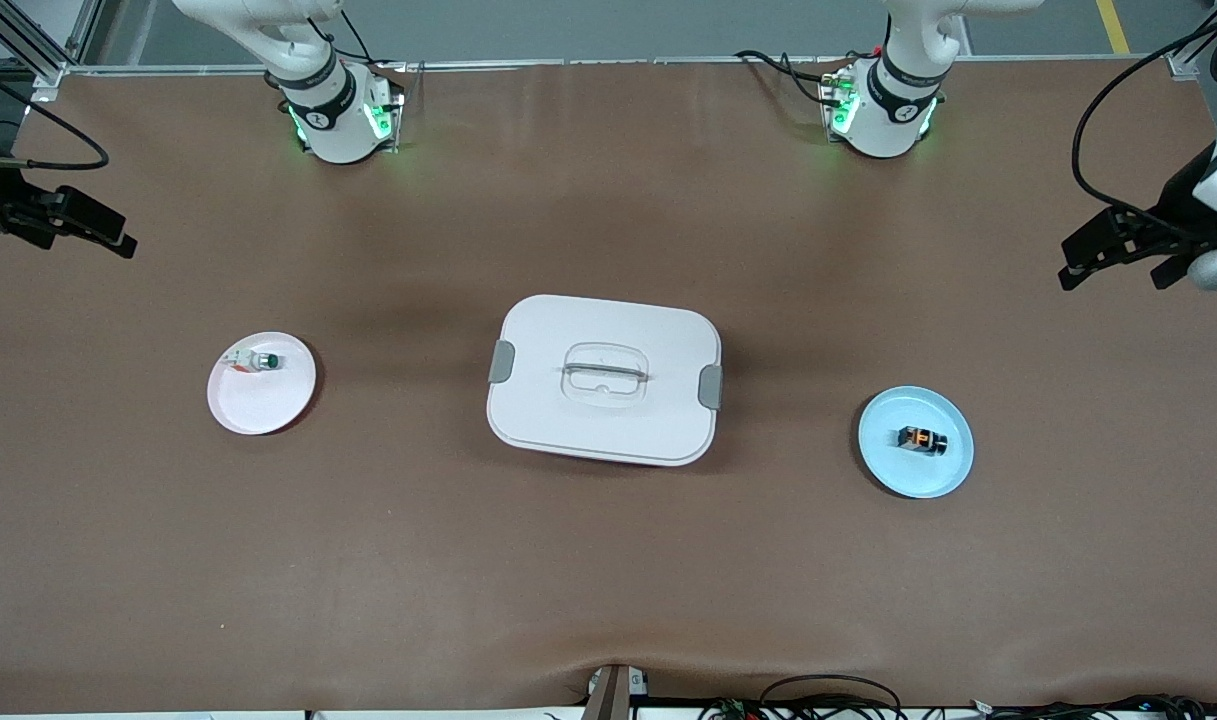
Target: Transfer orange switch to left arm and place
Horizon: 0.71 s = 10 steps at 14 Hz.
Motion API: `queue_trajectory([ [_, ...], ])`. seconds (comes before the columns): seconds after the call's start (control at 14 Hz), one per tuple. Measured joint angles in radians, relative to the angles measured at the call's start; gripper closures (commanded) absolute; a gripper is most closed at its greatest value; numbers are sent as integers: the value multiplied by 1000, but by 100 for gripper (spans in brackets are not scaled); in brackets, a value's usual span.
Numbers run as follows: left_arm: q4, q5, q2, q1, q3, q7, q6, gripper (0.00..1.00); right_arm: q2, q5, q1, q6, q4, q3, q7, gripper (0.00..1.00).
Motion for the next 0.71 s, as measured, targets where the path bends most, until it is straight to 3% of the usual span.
queue_trajectory([
  [0.71, 26, 0, 29, 0, 0, 0, -33, 0, 0, 0, 0, 4, 0, 0, -81, 0],
])
